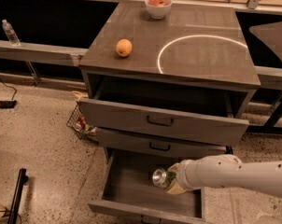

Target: Place green can into bottom drawer

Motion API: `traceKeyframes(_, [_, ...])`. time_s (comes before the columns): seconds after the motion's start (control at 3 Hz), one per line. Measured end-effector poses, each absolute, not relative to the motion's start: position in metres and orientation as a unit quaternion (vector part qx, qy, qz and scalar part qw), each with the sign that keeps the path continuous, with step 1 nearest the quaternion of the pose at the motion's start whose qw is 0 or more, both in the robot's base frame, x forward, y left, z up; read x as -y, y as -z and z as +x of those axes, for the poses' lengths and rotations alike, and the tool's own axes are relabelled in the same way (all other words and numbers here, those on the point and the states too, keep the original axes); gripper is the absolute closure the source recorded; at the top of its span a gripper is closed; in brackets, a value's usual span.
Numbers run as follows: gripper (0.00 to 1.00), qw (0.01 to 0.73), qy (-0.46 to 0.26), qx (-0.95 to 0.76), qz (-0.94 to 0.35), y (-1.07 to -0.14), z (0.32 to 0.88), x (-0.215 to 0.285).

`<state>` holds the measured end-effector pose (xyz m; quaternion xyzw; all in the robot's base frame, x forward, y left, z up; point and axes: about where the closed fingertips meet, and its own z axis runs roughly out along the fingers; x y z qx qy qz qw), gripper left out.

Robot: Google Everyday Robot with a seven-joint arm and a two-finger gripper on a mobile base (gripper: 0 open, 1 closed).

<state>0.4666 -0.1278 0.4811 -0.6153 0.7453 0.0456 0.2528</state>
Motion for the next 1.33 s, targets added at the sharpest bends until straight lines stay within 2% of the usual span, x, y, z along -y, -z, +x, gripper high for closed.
traceKeyframes(0.33, [1.0, 0.26, -0.054, -0.731, -0.628, -0.425, 0.463, 0.125])
traceKeyframes(0.67, [1.0, 0.26, -0.054, -0.731, -0.628, -0.425, 0.463, 0.125])
traceKeyframes(1.33, [1.0, 0.255, -0.026, -0.725, -0.639, -0.342, 0.476, 0.152])
